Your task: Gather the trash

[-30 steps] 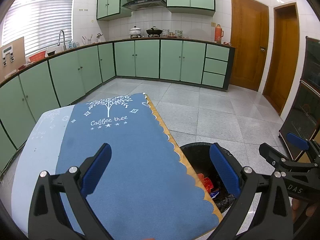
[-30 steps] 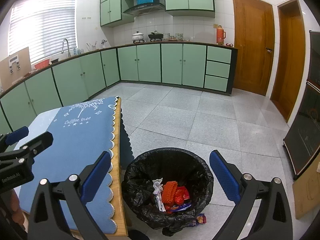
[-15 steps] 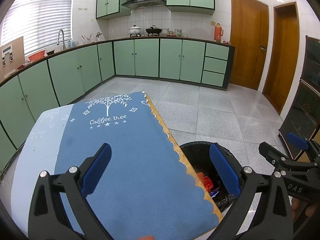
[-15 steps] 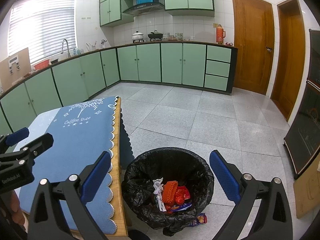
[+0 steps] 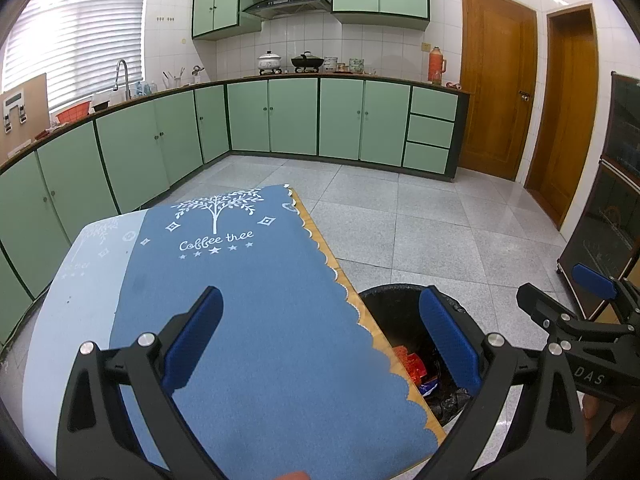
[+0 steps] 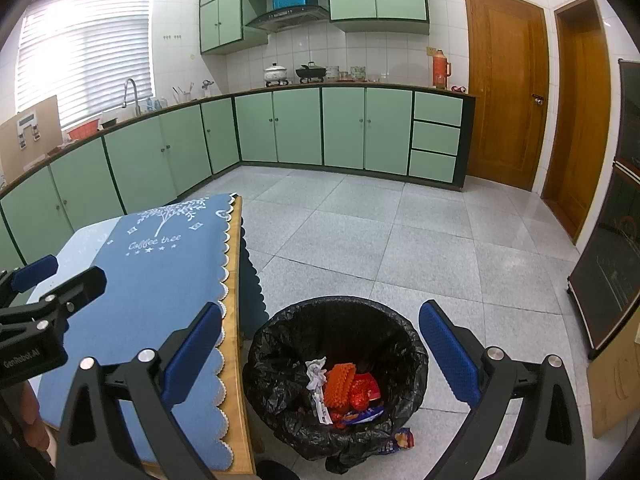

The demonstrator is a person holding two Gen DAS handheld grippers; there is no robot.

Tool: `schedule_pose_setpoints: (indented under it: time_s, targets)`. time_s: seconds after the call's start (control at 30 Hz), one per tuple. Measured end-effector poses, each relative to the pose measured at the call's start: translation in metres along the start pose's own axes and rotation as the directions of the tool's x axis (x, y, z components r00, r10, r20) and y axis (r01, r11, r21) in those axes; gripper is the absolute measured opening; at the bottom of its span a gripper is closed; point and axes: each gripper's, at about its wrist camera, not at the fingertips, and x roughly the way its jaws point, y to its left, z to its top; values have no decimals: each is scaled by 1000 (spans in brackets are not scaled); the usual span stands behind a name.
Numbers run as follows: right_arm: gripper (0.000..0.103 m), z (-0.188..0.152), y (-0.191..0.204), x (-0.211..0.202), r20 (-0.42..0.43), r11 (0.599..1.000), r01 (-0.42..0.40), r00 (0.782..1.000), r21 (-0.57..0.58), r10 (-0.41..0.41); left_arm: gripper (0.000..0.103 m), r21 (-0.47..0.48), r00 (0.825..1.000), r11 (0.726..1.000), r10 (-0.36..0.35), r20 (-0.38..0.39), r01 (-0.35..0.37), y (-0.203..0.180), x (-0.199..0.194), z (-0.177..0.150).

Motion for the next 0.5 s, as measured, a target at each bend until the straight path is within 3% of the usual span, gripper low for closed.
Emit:
schedule_pose_setpoints:
  time_s: [0.5]
  targets:
    - [97,2,0,1,1,1000,0,1000,-4,0,96,2,1000,1000,1,1,-1,0,0,1]
